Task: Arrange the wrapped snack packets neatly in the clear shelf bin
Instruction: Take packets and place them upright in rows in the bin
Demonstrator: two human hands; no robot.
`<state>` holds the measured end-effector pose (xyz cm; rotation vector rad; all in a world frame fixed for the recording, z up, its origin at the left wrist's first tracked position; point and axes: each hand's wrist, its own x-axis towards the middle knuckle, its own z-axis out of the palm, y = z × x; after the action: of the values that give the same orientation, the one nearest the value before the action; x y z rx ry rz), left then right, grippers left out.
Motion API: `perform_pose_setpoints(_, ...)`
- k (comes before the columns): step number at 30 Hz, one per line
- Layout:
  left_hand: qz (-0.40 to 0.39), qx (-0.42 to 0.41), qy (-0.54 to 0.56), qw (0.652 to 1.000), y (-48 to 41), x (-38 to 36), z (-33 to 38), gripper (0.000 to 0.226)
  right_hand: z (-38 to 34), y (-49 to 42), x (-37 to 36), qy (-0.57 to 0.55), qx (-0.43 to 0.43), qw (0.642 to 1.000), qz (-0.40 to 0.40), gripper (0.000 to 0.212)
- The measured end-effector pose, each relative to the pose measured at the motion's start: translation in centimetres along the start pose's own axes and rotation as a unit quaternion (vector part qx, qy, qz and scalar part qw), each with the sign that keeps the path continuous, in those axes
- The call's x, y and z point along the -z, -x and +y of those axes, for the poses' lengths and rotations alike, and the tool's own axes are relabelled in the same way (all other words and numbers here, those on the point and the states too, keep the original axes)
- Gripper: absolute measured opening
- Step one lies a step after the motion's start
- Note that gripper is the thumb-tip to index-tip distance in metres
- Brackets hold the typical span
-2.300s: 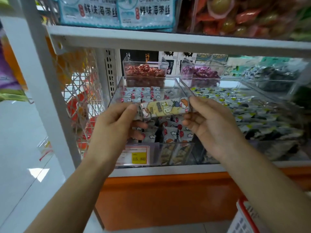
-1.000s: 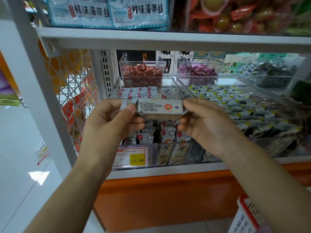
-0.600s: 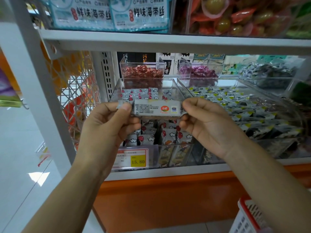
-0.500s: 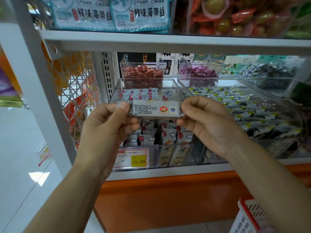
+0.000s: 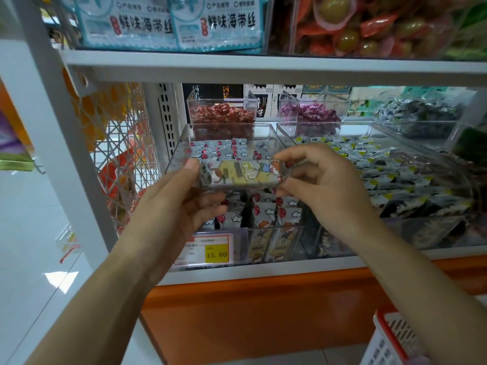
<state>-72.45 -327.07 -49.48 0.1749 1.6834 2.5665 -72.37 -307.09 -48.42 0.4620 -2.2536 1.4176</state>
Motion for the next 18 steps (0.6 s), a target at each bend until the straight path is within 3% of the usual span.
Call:
perform_pose_setpoints(4, -0.029, -0.009, -0.045, 0.999, 0.23, -0.16, -0.51, 0.031, 0.03, 0.17, -0.44, 0.044, 0.05, 0.998, 0.0, 0.048)
perform_pose_setpoints(9, -0.051, -0.05, -0.08, 0.994, 0.09, 0.23, -0.46, 0.036, 0.26, 0.07, -0.29, -0.197, -0.07, 0.977, -0.039, 0.025)
perform_pose_setpoints(13, -0.058, -0.086, -0.121, 0.987, 0.21, 0.05, -0.77, 0.044, 0.38, 0.16, -0.5, -0.125, -0.074, 0.987, -0.064, 0.015)
perform_pose_setpoints(18, -0.064, -0.115, -0.171, 0.976, 0.27, -0.03, -0.75, 0.05, 0.28, 0.22, -0.61, -0.132, -0.086, 0.987, -0.034, 0.008)
